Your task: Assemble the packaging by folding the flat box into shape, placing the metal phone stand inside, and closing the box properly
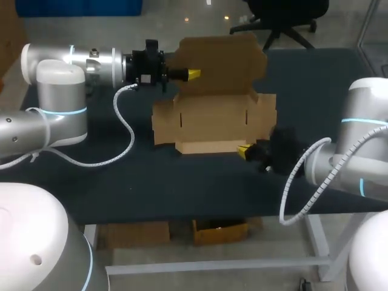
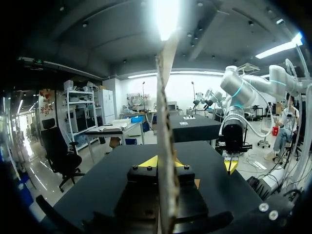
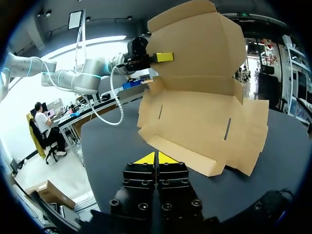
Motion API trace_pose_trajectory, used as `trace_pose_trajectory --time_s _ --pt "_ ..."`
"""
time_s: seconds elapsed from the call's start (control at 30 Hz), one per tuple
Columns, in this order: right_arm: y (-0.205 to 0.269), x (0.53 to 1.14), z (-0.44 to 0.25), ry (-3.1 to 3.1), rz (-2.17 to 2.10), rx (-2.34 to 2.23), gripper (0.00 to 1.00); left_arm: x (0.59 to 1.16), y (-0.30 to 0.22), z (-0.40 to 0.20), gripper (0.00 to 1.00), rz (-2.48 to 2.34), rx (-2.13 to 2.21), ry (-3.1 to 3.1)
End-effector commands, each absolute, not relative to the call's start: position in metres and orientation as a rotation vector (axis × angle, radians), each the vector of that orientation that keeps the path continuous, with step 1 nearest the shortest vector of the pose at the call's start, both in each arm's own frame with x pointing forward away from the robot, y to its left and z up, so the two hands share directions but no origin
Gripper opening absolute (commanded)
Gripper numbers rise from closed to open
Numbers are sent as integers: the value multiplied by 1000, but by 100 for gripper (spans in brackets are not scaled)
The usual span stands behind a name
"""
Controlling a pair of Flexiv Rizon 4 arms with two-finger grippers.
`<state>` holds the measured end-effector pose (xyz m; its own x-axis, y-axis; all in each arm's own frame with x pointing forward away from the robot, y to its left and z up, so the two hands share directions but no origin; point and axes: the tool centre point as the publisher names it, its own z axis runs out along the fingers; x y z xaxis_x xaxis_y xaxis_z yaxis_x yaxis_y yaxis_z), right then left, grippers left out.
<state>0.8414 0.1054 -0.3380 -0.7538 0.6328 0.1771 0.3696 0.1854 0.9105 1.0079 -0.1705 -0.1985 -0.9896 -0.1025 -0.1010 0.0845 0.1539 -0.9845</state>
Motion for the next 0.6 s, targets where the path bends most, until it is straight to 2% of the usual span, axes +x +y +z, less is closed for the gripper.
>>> trace_pose_trajectory --time_s 0.03,0.6 --pt "135 865 -356 2218 1580 970 0 1007 -170 -199 0 -1955 -19 2268" --pt "173 901 -393 2260 1572 968 0 1007 -170 -199 0 -1955 -19 2268"
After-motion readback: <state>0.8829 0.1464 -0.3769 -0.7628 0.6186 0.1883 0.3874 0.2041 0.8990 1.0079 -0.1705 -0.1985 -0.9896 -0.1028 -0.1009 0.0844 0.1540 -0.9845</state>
